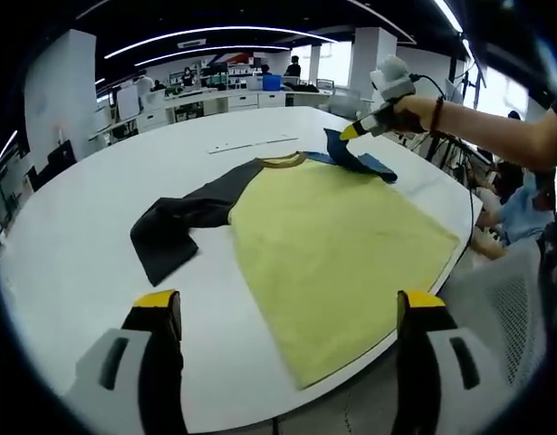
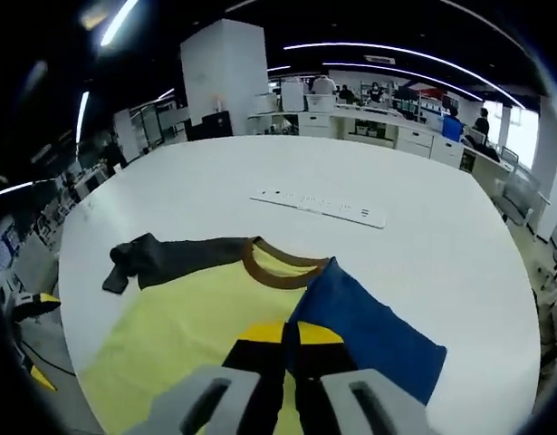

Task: Fold the garment on the visible template until the final outline fits inside the template.

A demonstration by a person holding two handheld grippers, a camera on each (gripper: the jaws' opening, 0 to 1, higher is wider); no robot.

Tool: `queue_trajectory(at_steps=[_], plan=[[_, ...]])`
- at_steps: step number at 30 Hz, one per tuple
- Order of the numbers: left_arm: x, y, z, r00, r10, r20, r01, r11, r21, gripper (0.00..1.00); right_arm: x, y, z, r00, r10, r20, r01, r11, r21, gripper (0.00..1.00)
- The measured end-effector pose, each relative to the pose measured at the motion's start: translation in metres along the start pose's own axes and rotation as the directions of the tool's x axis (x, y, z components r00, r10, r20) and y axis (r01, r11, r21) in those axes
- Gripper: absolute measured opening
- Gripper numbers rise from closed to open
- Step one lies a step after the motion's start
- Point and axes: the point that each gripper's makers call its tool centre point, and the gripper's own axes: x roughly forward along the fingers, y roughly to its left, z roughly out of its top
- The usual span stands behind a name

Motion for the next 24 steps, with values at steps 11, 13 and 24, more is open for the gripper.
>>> queue_trajectory(at_steps=[11, 13, 24], plan=[[-0.002, 0.001, 0.0, 1.0, -0.001, -0.001, 0.001, 1.0, 0.0, 0.96, 0.012, 0.037, 0.011, 0.999, 0.041, 0.001, -0.041, 0.996, -0.073, 0.0], [-0.002, 0.001, -0.001, 1.0, -0.001, 0.0, 0.001, 1.0, -0.002, 0.96, 0.014, 0.043, 0.013, 0.999, 0.052, 0.0, -0.052, 0.996, -0.073, 0.0], [-0.002, 0.002, -0.003, 1.0, 0.005, -0.002, -0.005, 1.0, -0.007, 0.96, 0.023, 0.079, 0.022, 0.994, 0.113, 0.008, -0.111, 0.988, -0.109, 0.0]])
